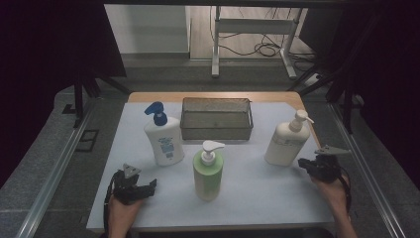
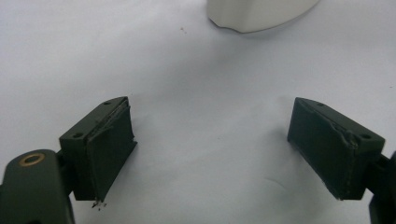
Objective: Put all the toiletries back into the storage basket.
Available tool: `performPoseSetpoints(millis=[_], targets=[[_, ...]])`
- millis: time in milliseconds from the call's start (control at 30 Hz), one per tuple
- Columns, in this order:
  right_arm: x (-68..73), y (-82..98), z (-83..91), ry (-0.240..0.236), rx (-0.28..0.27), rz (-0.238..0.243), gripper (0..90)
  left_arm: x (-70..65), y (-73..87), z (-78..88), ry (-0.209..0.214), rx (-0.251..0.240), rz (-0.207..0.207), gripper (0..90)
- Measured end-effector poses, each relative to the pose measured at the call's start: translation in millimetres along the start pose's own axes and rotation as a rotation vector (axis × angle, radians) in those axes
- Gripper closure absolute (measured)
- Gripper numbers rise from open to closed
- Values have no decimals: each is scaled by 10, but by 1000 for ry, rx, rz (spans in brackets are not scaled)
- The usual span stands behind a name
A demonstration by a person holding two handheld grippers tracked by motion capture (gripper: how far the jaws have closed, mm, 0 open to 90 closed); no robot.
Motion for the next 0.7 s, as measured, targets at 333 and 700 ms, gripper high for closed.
performPoseSetpoints(millis=[333,700], targets=[[-100,-61,-189,27,10,-33,894,0,0,0,0,0,0,140],[-115,-106,-328,-9,18,-70,895,1,1,0,0,0,-1,140]])
Point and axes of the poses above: each handheld gripper's, and its own axes: z roughly backward along the jaws, y roughly out of its underside, x roughly to its left, the point moved 7 cm from there along -z, roughly forward along the jaws, and after that the axes turned 10 degrees about y, right-handed, at the moved point
